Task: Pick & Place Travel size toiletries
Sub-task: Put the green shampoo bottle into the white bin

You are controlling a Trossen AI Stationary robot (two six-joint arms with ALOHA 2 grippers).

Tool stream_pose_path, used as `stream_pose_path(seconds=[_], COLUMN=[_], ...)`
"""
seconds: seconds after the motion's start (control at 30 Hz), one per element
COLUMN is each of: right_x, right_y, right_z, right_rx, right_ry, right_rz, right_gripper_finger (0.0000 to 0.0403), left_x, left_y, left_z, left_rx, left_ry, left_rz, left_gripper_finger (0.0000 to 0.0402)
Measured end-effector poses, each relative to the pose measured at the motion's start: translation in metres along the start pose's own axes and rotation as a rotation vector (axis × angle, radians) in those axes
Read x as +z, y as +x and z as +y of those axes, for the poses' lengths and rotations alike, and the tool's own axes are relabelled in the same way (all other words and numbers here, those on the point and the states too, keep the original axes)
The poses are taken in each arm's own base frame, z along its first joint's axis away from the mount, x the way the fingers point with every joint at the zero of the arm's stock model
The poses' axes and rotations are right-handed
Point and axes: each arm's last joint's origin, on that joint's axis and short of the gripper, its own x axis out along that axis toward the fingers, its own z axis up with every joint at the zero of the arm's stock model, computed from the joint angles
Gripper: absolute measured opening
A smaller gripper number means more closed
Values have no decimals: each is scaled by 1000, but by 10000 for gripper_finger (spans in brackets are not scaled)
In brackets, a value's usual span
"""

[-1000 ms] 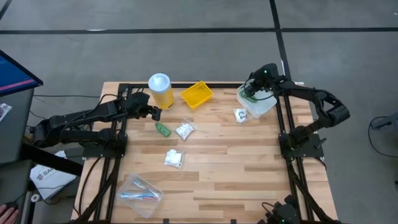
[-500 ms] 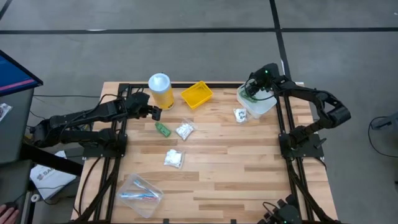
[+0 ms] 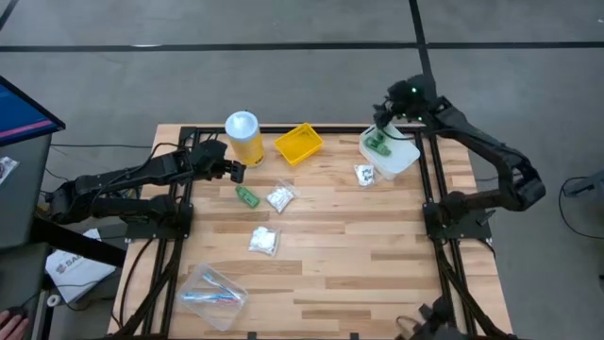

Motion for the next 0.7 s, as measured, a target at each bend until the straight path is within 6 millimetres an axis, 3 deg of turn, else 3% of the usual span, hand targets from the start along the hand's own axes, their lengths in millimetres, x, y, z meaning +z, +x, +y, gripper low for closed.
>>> stream_pose_path(seconds=[0.17,0.33,0.47,0.7], right_x=[35,48,47,21], right_y=[-22,-39,-42,-22], right_z=[52,101,146,220], right_rx=[166,329,443,581], right_ry=[-73,-33,-44,-131], right_rz=[-51,-108,-133,-62], right_gripper_finger=[248,246,235,214], left_x=[-1,-6,-8,-26], left_y=[0,0,-1,-3], left_z=[0,4,6,21], left_rx=[3,20,41,197], left_ry=[4,7,2,-64], left_rz=[8,72,99,255], left_gripper_finger=[294,294,294,294])
